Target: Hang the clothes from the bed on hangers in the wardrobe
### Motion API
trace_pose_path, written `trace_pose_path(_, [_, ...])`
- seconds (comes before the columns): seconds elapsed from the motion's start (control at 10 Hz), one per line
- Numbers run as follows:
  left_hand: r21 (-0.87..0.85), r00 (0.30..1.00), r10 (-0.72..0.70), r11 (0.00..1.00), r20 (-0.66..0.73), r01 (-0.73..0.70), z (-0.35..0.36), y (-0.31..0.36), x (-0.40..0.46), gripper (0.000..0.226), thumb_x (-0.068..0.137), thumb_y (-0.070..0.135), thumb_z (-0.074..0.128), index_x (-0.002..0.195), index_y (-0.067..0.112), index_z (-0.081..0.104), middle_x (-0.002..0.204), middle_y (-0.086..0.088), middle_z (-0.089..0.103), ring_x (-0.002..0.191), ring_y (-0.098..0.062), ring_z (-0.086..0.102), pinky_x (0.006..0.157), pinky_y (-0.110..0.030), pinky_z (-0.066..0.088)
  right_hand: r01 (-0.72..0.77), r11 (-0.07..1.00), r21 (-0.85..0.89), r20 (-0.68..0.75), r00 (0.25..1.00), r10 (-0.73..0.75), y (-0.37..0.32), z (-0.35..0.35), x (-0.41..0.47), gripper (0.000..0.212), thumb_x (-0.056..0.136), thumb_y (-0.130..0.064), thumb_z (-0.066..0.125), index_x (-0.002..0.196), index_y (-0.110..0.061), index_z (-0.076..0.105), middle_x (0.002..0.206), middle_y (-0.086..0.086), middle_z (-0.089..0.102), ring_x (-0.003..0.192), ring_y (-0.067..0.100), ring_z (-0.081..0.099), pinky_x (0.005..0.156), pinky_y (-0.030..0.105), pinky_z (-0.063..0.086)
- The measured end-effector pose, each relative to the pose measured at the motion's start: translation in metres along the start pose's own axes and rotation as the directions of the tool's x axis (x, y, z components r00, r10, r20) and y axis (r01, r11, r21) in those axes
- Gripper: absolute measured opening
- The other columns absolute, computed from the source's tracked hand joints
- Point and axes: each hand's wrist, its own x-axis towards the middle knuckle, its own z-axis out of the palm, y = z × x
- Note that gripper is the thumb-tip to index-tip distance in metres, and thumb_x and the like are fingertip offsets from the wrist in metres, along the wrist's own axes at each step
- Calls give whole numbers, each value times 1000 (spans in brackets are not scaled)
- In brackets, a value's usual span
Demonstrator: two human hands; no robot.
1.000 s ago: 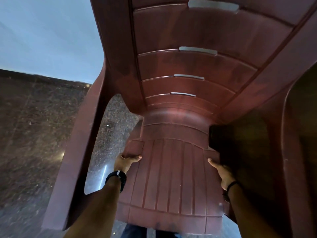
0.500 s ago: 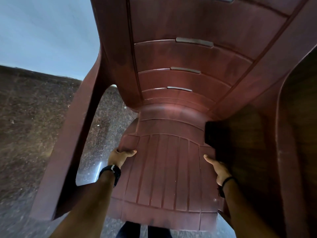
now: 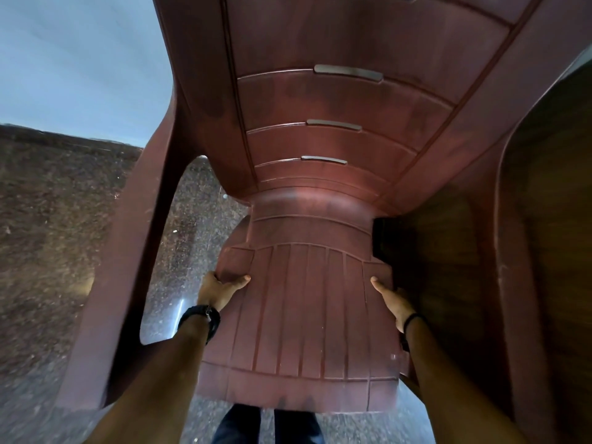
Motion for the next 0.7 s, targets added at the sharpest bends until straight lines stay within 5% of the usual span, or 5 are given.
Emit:
trace_pose_path(0.5, [154,999,35,987,25,-38,-5,-1,-13,84,75,44,78,134,0,39,138,-19,48,125,-34,49,102,-40,41,93,956,-277,-69,991,-117,15,1,-19,75,93,-40,59,147,2,28,154,19,29,141,36,30,115,42,26])
trace_pose_path(0.7, [467,961,273,856,-42,-223,16,17,-62,79,91,27,57,152,8,9,157,-17,13,144,-33,17,117,-45,21,42,952,-302,-210,971,-110,-2,16,-47,62,97,-29,53,149,-7,25,154,15,29,139,34,32,108,36,32])
